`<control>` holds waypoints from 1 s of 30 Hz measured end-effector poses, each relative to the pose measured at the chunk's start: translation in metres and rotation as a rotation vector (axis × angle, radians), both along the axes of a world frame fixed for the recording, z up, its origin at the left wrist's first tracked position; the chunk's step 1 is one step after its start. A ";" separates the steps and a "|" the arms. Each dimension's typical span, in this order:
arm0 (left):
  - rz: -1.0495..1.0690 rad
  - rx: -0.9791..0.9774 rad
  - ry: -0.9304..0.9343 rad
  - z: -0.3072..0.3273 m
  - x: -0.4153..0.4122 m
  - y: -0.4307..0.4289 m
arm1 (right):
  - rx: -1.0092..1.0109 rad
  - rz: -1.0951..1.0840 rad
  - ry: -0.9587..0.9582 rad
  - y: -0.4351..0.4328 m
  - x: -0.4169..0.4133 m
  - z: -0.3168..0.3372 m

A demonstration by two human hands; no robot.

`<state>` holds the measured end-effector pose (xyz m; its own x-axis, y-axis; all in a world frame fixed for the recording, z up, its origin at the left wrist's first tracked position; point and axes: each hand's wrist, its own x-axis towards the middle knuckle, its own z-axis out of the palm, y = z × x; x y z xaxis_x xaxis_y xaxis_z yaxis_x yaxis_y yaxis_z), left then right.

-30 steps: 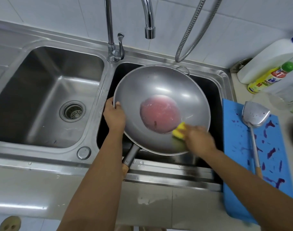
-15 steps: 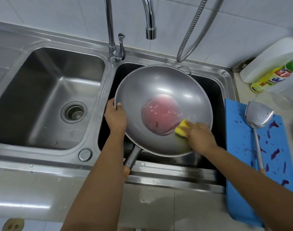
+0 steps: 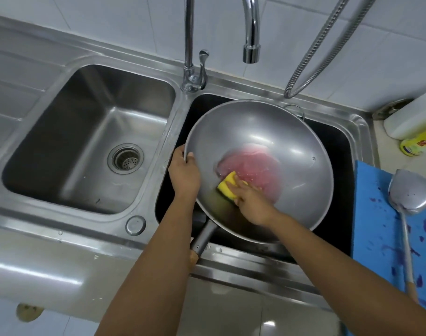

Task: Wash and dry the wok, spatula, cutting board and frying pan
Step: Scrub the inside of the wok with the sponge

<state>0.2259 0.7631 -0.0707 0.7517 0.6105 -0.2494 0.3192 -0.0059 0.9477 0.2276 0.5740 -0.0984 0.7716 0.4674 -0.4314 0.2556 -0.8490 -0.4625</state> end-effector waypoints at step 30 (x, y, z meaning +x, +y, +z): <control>-0.002 0.159 0.063 0.004 0.000 -0.003 | 0.409 -0.214 -0.479 0.125 0.073 -0.012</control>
